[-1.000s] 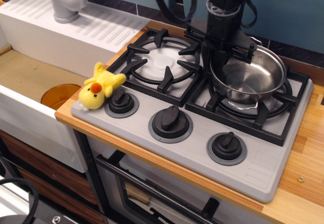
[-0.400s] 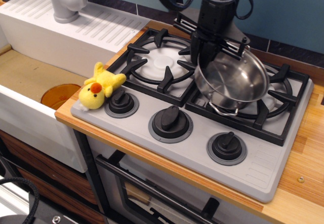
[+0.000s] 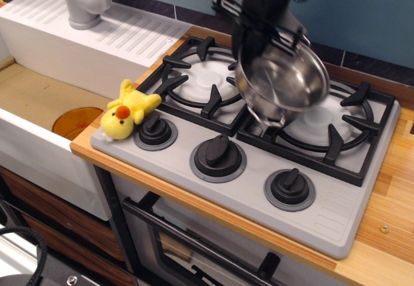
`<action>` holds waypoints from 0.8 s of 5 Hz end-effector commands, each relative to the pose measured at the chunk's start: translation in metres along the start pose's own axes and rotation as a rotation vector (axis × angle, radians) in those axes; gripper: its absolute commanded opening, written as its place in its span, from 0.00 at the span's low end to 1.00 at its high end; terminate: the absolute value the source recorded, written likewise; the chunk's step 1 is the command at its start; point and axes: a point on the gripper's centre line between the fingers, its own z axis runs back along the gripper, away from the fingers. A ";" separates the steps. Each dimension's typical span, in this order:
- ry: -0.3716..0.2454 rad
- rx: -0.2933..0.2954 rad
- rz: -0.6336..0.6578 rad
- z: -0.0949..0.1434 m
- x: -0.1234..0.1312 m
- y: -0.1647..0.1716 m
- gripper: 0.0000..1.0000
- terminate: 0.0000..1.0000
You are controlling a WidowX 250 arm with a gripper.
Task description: Put pan on stove and put stuffedduck in pan
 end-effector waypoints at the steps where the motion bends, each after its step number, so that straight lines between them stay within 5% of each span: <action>1: -0.089 0.035 -0.037 0.027 0.021 0.052 0.00 0.00; 4: -0.076 0.042 -0.070 0.008 0.020 0.092 0.00 0.00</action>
